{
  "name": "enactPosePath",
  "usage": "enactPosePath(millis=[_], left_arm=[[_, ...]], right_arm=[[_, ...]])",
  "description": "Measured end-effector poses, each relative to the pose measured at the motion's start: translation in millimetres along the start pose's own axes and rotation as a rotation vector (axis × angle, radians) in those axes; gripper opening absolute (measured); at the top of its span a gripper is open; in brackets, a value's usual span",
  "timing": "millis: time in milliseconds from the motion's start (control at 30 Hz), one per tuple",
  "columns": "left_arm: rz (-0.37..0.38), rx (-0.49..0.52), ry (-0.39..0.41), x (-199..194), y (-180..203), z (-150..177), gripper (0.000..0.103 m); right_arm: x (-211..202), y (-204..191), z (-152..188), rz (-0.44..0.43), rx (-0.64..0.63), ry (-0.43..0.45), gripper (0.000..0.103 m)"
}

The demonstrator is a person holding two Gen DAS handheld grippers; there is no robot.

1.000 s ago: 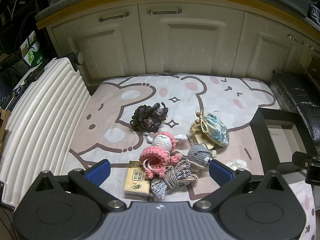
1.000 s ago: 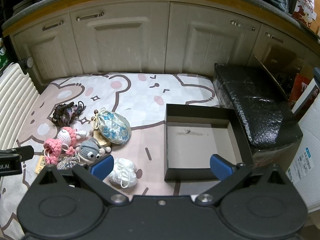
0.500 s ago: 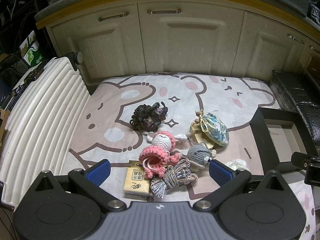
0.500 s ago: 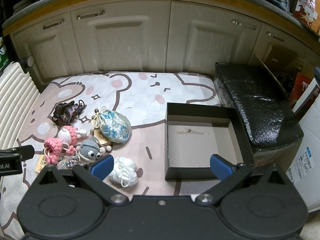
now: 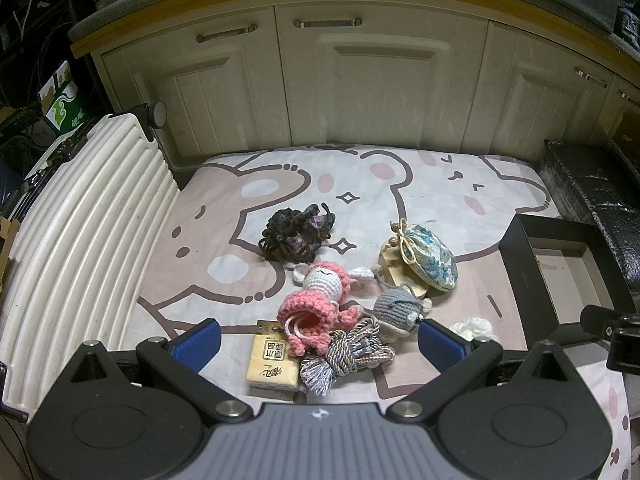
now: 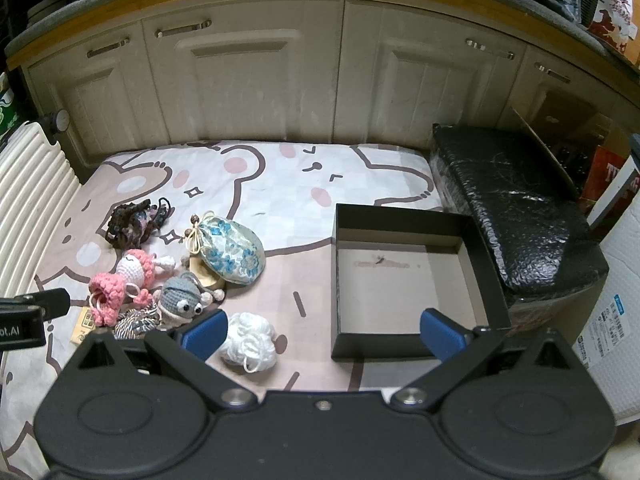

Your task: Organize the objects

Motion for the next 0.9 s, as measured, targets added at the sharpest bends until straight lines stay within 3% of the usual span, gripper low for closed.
enactPosePath(millis=[900], left_arm=[[0.033,0.053,0.011,0.2,4.6,0.1,0.103]], right_arm=[[1.5,0.6,-0.6,-0.001,0.000,-0.013,0.103]])
Point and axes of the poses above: each gripper's, at about its wrist camera, not at the fingertips, and x roughly the way its jaws point, y to its right, z to its underside, the point moved 8 cm from there along x, roughly the way its jaws point, and after that the axes turned 13 degrees about x, right-handed, at the moved point
